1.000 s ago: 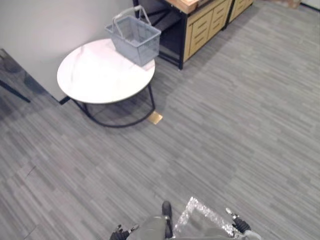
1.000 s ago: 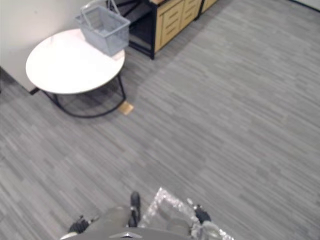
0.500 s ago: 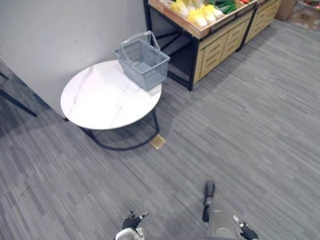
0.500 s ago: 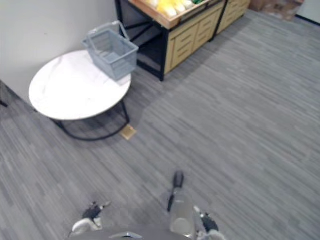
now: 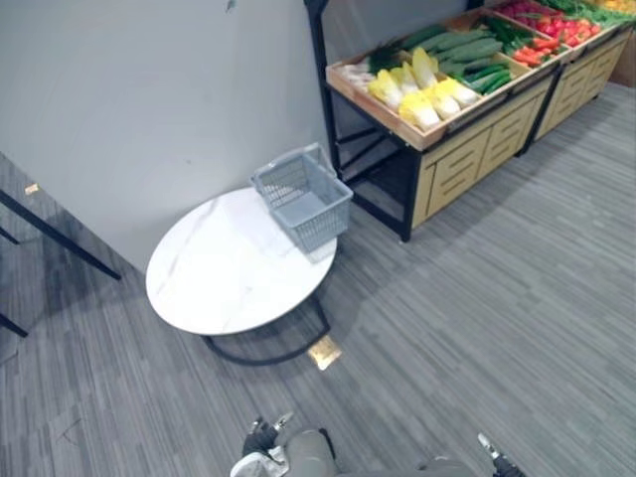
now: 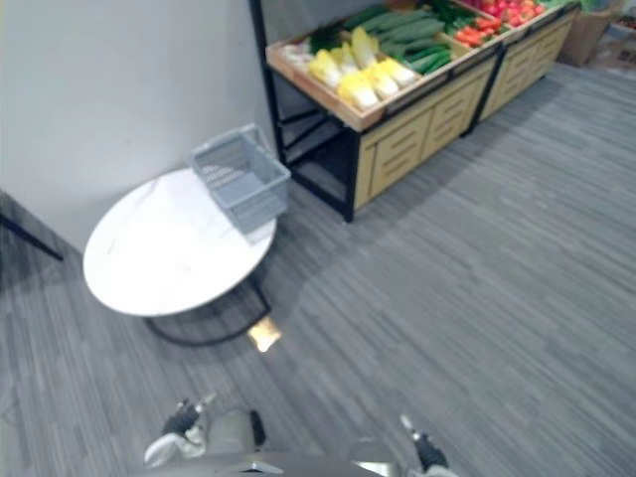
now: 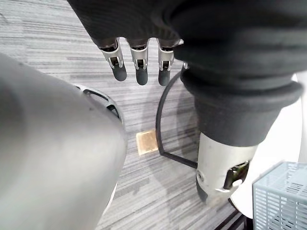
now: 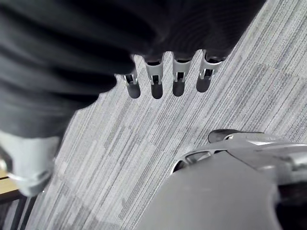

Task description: Pick vegetable in the basket

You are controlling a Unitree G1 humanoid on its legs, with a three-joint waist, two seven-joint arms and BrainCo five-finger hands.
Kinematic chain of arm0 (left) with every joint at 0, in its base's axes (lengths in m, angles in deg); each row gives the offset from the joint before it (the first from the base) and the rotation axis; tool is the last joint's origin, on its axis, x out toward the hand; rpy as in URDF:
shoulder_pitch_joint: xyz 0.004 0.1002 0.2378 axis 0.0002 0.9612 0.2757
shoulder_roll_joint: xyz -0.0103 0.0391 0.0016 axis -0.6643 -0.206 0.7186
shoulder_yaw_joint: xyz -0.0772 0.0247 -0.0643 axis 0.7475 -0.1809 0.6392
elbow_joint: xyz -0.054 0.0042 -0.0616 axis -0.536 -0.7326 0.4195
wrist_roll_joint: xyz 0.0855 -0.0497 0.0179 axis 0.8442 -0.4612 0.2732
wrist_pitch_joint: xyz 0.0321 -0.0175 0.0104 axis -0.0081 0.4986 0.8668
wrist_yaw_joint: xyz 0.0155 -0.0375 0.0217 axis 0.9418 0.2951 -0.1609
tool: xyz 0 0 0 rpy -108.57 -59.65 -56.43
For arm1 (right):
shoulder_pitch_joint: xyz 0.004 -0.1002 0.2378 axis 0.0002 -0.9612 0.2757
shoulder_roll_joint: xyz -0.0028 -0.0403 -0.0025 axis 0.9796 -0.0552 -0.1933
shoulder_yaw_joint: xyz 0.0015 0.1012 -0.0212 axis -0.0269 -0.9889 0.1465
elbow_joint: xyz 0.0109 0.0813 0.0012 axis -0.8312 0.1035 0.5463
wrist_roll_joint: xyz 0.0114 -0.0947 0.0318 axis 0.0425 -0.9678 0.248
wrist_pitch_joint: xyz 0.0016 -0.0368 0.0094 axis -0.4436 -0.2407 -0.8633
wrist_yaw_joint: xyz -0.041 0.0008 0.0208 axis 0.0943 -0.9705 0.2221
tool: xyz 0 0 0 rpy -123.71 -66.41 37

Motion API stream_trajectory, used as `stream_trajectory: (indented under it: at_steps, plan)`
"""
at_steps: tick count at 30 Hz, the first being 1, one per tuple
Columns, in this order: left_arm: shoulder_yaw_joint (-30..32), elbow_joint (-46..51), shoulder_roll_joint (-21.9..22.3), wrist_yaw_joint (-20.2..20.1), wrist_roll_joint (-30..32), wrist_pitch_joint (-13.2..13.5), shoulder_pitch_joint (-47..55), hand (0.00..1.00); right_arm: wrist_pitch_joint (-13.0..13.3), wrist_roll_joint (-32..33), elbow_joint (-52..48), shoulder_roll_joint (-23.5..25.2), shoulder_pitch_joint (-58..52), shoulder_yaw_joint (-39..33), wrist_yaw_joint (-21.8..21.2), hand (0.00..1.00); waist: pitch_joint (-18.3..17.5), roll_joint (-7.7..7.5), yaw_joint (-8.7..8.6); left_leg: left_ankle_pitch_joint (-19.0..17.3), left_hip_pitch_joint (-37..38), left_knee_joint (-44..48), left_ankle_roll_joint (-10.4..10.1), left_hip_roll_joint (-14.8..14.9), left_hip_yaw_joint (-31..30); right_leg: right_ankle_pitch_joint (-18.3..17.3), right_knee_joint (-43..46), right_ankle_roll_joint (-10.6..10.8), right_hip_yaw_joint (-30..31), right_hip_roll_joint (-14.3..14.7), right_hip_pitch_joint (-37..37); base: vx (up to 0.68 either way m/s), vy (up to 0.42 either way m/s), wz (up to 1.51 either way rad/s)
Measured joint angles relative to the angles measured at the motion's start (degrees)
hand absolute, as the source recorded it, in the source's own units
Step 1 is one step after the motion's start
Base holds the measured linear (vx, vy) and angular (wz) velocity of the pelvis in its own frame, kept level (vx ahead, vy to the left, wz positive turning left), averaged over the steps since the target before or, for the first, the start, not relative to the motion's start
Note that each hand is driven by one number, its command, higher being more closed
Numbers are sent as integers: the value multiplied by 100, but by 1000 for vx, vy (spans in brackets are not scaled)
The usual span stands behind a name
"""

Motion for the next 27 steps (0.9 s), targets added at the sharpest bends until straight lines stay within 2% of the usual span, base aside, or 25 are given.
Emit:
stream_trajectory:
  at_steps: [1, 2, 3, 4, 5, 6, 7, 9, 11, 12, 13, 14, 15, 16, 17, 18, 19, 20, 21, 22, 23, 24, 25, 27]
  plan:
    - [-58, -4, 2, 66, 3, 36, 11, 0, -2, 0, 4, -11, -6, 36, 16, 0, -1, -3, 4, 328, 73, -1369, 26, -282, -65, -67, -109, 132, -2, -60, 162, 344, 155, -2]
    - [-71, -7, 1, 84, 4, 39, 17, 0, -2, 0, 7, -26, -14, 86, 28, 0, -1, -2, 11, 541, 128, -1964, 4, -381, -89, -119, -161, 186, 4, -74, 249, 449, 230, -5]
    - [-87, 1, -8, 100, -5, 45, 25, 0, -2, -3, 21, -51, -25, 211, 67, 0, -4, -5, 59, 1013, 115, -2525, 75, -466, -246, -232, -242, 307, 30, -87, 450, 479, 234, -9]
    - [-112, 5, -58, 106, -5, 54, 24, 0, 0, -5, 79, -62, -16, 281, 105, 0, -73, -74, 95, 1408, 87, -2389, 398, -566, -218, -268, -316, 301, 95, -118, 588, 484, 203, -2]
    - [-133, 4, -118, 109, 1, 67, 4, 0, 2, -6, 108, -18, 16, 309, 110, 0, -92, -173, 80, 1296, 37, -2274, 563, -656, -169, -251, -340, 286, 144, -210, 610, 487, 170, 16]
    - [-243, 3, -250, 109, 6, 80, -23, 0, 5, -7, 123, 29, 1, 374, 107, 0, -128, -314, 58, 1121, -86, -2062, 670, -766, -152, -78, -359, 262, 254, -320, 570, 488, 165, 30]
    - [-238, -16, -329, 117, 8, 75, -27, 0, 4, -6, 141, 61, 2, 335, 104, 0, -128, -369, 69, 1050, -153, -1791, 842, -767, -8, 215, -343, 347, 424, -365, 589, 562, 231, 31]
    - [-237, -112, -466, 141, 20, 32, 30, 0, 4, -6, 145, 83, -20, 251, 87, 0, -182, -404, 73, 960, -69, -1686, 957, -766, 190, 668, -23, 449, 701, -390, 538, 457, 213, 28]
    - [-236, -219, -520, 164, 144, 17, 161, 0, 19, -5, 139, 103, -35, 145, 80, 0, -337, -454, 87, 885, 212, -2005, 963, -854, 194, 1006, 715, 462, 921, -422, 218, 413, 193, 17]
    - [-249, -251, -546, 163, 236, -11, 283, 0, 42, -11, 134, 108, -32, 75, 67, 0, -365, -480, 94, 731, 549, -2342, 903, -951, 159, 1199, 1673, 640, 1026, -500, -142, 367, 159, 26]
    - [-304, -286, -659, 147, 243, -90, 391, 0, 46, -27, 131, 186, -57, -42, 62, 0, -387, -637, 70, 637, 904, -2608, 886, -1105, 82, 1594, 2744, 788, 1145, -693, -546, 365, 141, 36]
    - [-389, -336, -717, 145, 250, -108, 415, 0, 49, -27, 124, 223, -84, -73, 64, 0, -377, -674, 57, 593, 1070, -2691, 909, -1181, -4, 1938, 3250, 901, 1242, -780, -722, 365, 78, 50]
    - [-526, -414, -786, 139, 272, -149, 456, 0, 49, -30, 129, 277, -128, -74, 55, 0, -363, -734, 54, 479, 1364, -2738, 917, -1262, -108, 1940, 4324, 914, 1328, -909, -1094, 291, 35, 38]
    - [-557, -438, -792, 138, 306, -179, 461, 0, 49, -32, 126, 288, -147, -71, 31, 0, -360, -728, 42, 422, 1509, -2739, 921, -1276, -187, 1852, 4772, 789, 1291, -955, -1270, 347, 30, 60]
    - [-708, -454, -790, 120, 367, -195, 497, 0, 47, -37, 117, 305, -202, -69, -2, 0, -339, -675, 18, 348, 1800, -2786, 907, -1284, -347, 1394, 5356, 771, 1037, -1026, -1548, 324, 21, 70]
    - [-751, -449, -799, 103, 393, -189, 489, 0, 37, -37, 117, 327, -233, -69, -47, 0, -342, -637, -12, 317, 2031, -2880, 887, -1282, -497, 952, 5495, 717, 763, -1074, -1768, 314, 7, 75]
    - [-751, -449, -797, 101, 396, -189, 479, 0, 37, -38, 116, 318, -229, -71, -54, 0, -341, -622, -31, 309, 2125, -2935, 874, -1281, -582, 750, 5392, 649, 611, -1097, -1856, 320, -61, 88]
    - [-736, -447, -772, 105, 395, -187, 433, 0, 43, -36, 112, 315, -195, -72, -55, 0, -335, -602, -104, 268, 2238, -2990, 818, -1254, -838, 348, 4628, 494, 244, -1097, -1985, 228, -98, 77]
    - [-723, -440, -766, 106, 388, -183, 412, 0, 48, -36, 112, 315, -181, -76, -56, 0, -336, -599, -125, 239, 2241, -2979, 781, -1242, -926, 297, 4178, 444, 142, -1081, -2004, 242, -166, 95]
    - [-641, -431, -730, 107, 381, -180, 308, 0, 54, -35, 115, 312, -161, -100, -53, 0, -331, -589, -95, 180, 2239, -2975, 723, -1221, -1148, 276, 2848, 393, 98, -991, -2024, 191, -215, 66]
    - [-602, -429, -706, 108, 377, -179, 279, 0, 54, -34, 115, 315, -152, -140, -54, 0, -327, -576, -99, 154, 2234, -2975, 683, -1194, -1236, 302, 2307, 374, 159, -929, -2009, 251, -306, 80]
    - [-529, -427, -663, 111, 355, -177, 265, 0, 53, -35, 115, 317, -153, -243, -54, 0, -324, -537, -92, 76, 2205, -2969, 619, -1125, -1455, 349, 1297, 421, 398, -803, -1952, 228, -302, 63]
    - [-466, -427, -640, 108, 353, -177, 261, 0, 52, -35, 115, 325, -160, -297, -50, 0, -322, -527, -93, 40, 2194, -2965, 563, -1083, -1559, 415, 881, 414, 521, -783, -1925, 253, -345, 72]
    - [-41, -422, -526, 113, 342, -175, 282, 0, 36, -37, 113, 334, -199, -287, -50, 0, -315, -530, -21, -157, 2200, -2933, 245, -852, -1777, 847, -15, 414, 1080, -761, -1895, 264, -405, 61]
